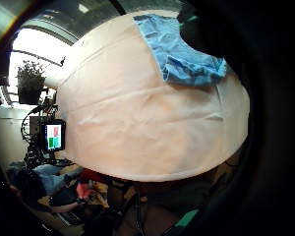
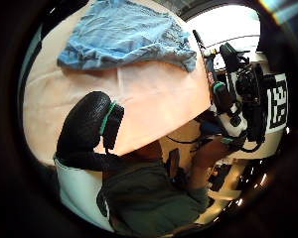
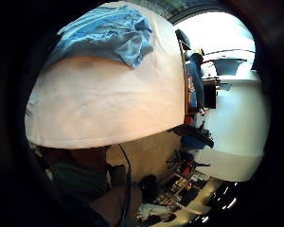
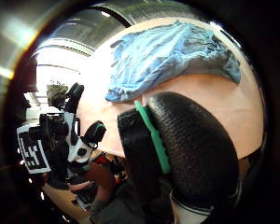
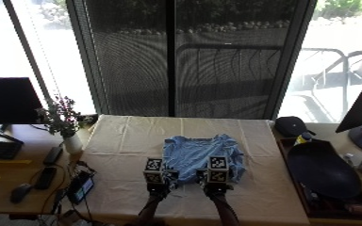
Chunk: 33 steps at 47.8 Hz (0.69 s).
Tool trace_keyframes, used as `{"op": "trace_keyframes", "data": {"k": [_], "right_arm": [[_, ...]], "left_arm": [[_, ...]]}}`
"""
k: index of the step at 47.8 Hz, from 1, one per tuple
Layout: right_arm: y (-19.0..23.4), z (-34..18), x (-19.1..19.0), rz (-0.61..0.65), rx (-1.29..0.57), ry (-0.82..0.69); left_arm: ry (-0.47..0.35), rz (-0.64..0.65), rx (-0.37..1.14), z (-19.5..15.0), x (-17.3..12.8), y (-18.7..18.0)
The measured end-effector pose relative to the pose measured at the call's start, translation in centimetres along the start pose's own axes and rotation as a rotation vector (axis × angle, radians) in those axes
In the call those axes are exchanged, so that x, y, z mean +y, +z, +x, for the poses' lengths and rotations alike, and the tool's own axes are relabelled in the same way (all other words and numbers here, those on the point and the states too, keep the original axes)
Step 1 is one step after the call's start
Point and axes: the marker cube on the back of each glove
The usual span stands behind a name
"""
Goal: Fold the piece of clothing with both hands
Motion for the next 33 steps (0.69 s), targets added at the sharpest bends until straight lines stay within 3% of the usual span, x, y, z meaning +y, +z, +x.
{"op": "trace_keyframes", "data": {"k": [13, 33], "right_arm": [[0.3, -1.3, -0.4, -0.024, -0.009, -0.049], [0.2, -1.3, -0.5, -0.083, -0.007, -0.083]], "left_arm": [[0.018, -0.010, -0.063, -1.6, 0.4, 1.2], [0.019, -0.056, -0.073, -3.1, 0.0, 0.1]]}}
